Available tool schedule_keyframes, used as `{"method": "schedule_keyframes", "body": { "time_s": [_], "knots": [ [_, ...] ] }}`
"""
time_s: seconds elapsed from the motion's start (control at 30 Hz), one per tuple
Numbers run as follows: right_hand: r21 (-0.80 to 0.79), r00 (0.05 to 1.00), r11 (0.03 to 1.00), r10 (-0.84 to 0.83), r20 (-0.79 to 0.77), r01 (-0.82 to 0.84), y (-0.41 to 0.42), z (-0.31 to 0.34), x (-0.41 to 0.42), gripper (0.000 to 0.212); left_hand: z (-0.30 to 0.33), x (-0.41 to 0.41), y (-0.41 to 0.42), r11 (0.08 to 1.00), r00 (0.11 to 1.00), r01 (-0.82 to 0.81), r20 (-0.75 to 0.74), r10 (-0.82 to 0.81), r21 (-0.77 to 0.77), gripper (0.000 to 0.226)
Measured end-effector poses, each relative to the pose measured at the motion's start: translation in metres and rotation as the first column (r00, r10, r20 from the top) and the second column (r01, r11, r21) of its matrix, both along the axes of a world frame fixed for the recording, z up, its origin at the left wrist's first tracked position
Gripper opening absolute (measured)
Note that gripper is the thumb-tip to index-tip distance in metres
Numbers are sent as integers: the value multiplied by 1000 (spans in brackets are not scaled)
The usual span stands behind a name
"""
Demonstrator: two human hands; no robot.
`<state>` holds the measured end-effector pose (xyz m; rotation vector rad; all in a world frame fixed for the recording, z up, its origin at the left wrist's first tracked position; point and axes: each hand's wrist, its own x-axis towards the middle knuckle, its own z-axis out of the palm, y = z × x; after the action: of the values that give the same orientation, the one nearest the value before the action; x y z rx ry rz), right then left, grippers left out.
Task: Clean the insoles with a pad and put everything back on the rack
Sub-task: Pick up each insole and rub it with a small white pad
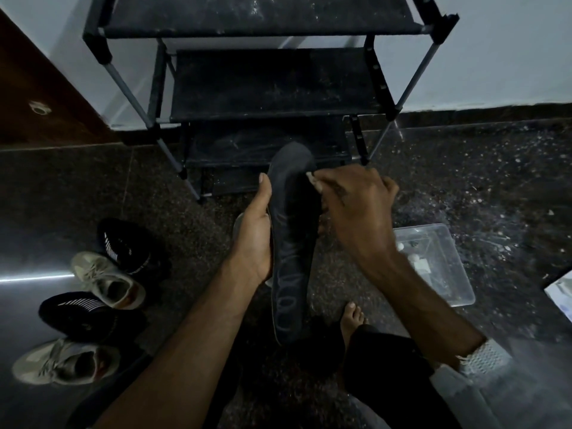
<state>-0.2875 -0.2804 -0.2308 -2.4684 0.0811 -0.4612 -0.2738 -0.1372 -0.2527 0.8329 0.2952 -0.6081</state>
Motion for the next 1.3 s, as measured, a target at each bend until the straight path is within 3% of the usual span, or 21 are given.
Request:
{"method": "schedule_keyframes", "body": {
  "time_s": [0.13,0.23,0.33,0.43,0.63,0.8,1.0,1.1,1.2,1.3],
  "knots": [
    [-28,989,990,138,50,-137,23,-3,-7,15,1,0,-1,999,1000,8,-18,-9,-47,70],
    [-105,962,960,267,51,-260,36,-5,-13,27,-1,1,2,997,1000,-4,-20,2,-81,76],
    [-133,980,975,186,66,-176,23,-2,-4,23,-2,-1,0,998,1000,4,-21,-6,-57,69],
    [-61,996,996,65,61,-61,9,1,2,12,-1,-2,-3,1000,1000,10,-25,-10,2,65],
    [-153,955,946,295,36,-287,36,-6,-14,23,-1,2,4,999,999,-36,-36,35,-20,74],
    [-121,994,989,89,56,-82,13,0,2,33,1,-4,-4,1000,1000,16,-17,-16,16,63],
    [-99,968,968,239,79,-231,44,0,-16,28,2,-2,0,1000,1000,-15,-20,15,21,67],
    [-138,984,979,163,74,-152,31,0,-3,32,3,-5,-2,999,999,36,-17,-36,9,64],
    [-65,997,997,44,58,-40,9,-1,8,20,0,-9,-7,996,996,85,-38,-85,11,63],
    [-65,995,995,82,58,-78,15,-3,3,18,-1,-10,-8,996,996,88,-18,-87,15,63]
  ]
}}
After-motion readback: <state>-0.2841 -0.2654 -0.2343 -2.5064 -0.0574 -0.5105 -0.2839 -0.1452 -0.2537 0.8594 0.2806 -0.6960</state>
